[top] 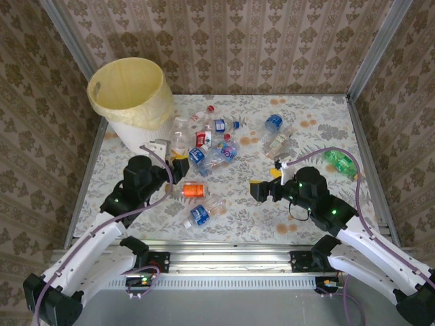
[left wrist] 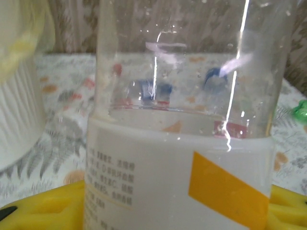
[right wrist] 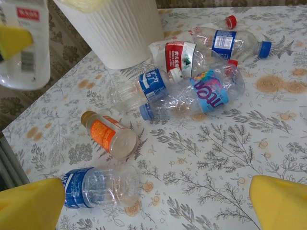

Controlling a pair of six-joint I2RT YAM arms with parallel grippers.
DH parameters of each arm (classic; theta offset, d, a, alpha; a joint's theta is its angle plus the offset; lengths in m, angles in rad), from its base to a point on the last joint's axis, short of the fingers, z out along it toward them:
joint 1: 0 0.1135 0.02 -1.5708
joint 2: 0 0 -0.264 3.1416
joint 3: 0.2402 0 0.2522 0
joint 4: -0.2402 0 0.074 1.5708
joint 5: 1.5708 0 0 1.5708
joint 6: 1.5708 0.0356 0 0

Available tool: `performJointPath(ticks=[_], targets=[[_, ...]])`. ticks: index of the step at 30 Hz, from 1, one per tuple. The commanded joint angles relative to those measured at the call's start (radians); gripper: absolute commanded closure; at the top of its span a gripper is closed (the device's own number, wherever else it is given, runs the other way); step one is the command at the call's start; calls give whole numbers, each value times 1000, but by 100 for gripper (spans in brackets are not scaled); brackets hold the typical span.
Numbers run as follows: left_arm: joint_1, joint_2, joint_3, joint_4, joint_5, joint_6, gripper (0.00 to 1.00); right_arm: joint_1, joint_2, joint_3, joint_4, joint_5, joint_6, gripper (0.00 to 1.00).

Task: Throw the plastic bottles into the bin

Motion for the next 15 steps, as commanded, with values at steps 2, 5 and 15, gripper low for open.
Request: performJointPath(ticks=[2, 5, 15], targets=[[-15, -7, 76, 129, 23, 122, 39, 0, -12, -9, 29, -8, -23, 0], [-15, 21, 141, 145, 19, 210, 39, 0, -6, -3, 25, -2, -23, 0], [73, 90, 315, 323, -201, 461, 39, 0, 0, 10, 13, 15, -28, 0]])
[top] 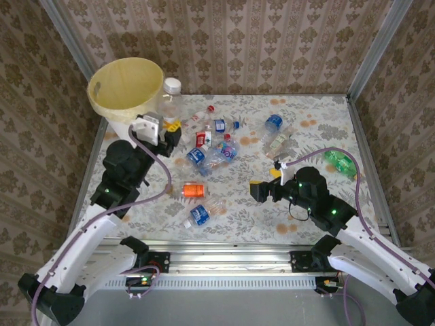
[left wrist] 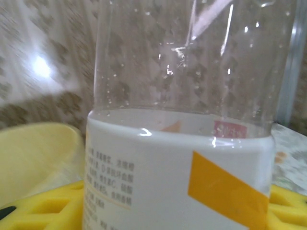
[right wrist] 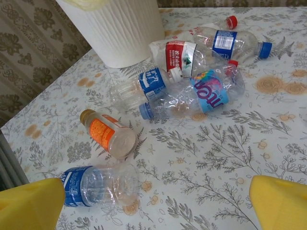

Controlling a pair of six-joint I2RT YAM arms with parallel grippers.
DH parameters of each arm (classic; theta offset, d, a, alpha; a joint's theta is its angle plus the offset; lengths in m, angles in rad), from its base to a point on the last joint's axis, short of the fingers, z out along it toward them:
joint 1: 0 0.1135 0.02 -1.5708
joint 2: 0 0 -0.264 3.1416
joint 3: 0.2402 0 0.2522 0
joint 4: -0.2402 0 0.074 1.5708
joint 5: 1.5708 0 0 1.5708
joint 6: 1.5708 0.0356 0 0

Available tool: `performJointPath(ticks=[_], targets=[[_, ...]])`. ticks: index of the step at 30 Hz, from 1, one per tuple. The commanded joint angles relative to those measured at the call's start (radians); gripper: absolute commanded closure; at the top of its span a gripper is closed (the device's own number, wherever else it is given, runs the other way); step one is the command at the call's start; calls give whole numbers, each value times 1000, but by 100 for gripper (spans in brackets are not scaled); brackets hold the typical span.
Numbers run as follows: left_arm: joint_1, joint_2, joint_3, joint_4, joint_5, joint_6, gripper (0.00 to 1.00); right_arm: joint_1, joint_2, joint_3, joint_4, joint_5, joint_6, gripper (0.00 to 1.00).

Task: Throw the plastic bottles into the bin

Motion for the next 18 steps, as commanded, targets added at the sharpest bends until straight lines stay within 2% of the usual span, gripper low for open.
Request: performJointPath(ticks=[1, 9, 14, 18], targets=[[61, 21, 86, 121, -88, 112, 40, 0, -2, 10, 15, 14, -10, 0], [196, 41, 125, 276, -88, 163, 40, 0, 0, 1, 16, 25, -6, 0], [370, 105, 198, 227, 16, 16, 40, 0, 3, 4, 17, 30, -10, 0], [454, 207, 304, 123, 71, -46, 40, 0, 4, 10, 9, 32, -11, 0]])
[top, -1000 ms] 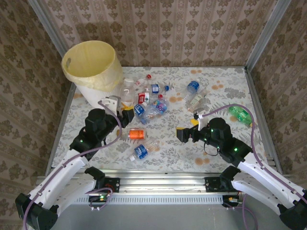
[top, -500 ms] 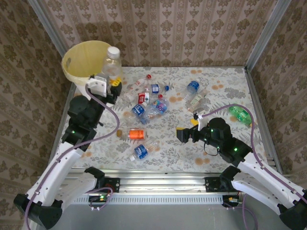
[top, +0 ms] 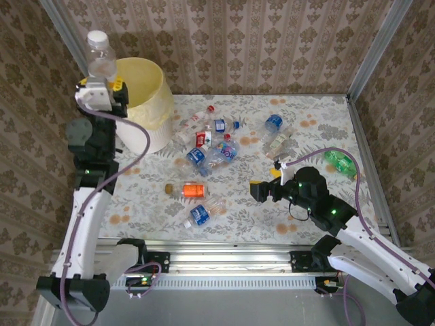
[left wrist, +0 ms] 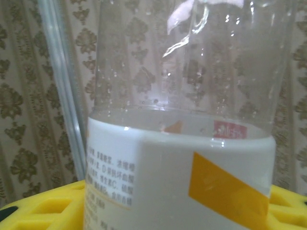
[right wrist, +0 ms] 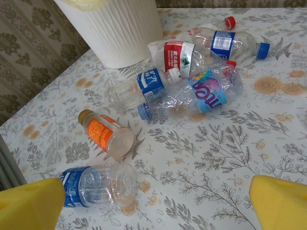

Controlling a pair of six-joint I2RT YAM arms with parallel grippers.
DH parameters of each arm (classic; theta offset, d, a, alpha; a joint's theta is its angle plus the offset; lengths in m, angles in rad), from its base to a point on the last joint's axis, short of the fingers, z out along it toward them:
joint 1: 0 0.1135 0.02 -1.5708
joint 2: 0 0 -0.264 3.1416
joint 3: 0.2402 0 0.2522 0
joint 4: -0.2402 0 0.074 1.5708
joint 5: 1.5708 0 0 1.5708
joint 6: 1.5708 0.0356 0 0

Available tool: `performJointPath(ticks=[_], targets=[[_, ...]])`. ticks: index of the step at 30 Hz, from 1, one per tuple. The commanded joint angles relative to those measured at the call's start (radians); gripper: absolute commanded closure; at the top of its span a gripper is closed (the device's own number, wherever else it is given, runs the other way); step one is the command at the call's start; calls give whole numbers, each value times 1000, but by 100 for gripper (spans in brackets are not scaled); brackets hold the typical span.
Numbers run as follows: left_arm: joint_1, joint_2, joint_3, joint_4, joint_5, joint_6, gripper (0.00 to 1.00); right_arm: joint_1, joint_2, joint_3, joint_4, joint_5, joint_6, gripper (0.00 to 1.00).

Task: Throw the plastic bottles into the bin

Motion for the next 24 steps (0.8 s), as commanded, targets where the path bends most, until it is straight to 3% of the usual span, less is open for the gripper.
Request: performJointPath(ticks=[1, 10, 13, 19, 24], targets=[[52, 74, 93, -64, 90, -85, 40, 0, 3, 12, 4, 24, -11, 0], [141, 318, 231, -249, 135, -164, 39, 0, 1, 10, -4, 36, -10, 0], [168, 419, 321, -396, 141, -178, 36, 0, 2, 10, -9, 34, -10, 0], [208, 558, 472, -613, 116, -218, 3, 0, -4, 7, -23, 34, -11, 0], [204, 495, 484, -633, 141, -242, 0, 0, -11, 6, -30, 45, -4, 0]])
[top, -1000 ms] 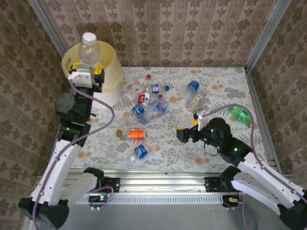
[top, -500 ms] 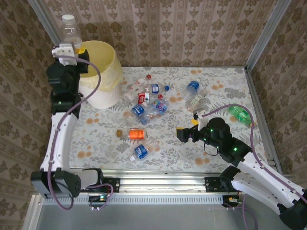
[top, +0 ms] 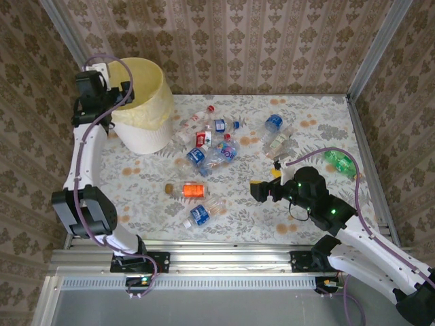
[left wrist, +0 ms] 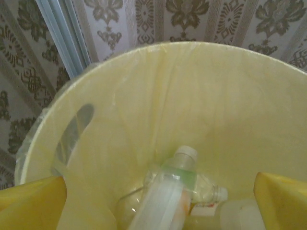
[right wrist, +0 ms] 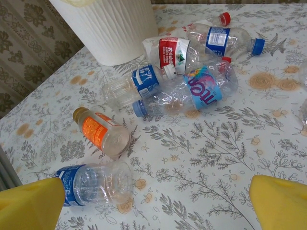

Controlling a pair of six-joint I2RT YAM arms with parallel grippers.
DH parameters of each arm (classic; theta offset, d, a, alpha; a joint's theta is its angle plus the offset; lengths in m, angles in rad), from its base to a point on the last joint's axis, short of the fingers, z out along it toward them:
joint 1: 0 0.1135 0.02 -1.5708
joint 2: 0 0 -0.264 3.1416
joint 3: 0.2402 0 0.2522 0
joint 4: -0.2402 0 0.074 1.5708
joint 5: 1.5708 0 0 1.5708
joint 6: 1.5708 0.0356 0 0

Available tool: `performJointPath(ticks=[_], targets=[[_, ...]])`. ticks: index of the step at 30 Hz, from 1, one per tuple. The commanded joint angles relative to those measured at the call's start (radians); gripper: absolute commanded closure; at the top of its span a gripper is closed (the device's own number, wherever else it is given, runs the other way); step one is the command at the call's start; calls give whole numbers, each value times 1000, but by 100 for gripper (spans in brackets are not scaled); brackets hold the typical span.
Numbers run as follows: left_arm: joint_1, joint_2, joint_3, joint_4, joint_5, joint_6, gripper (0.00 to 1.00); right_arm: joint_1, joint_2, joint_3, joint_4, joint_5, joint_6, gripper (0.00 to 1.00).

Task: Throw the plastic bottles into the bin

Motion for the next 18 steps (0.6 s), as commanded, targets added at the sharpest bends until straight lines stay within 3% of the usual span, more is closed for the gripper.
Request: performJointPath(ticks=[1, 12, 18], targets=[[-1, -86, 62, -52, 29, -38, 0, 0, -13, 5, -18, 33, 0, 0], [-21, -264, 33, -70, 129, -54, 0, -1, 54, 37, -43, 50, 31, 0], [-79, -366, -23, -113, 110, -52, 0, -2, 72, 38, -40, 52, 38, 0]])
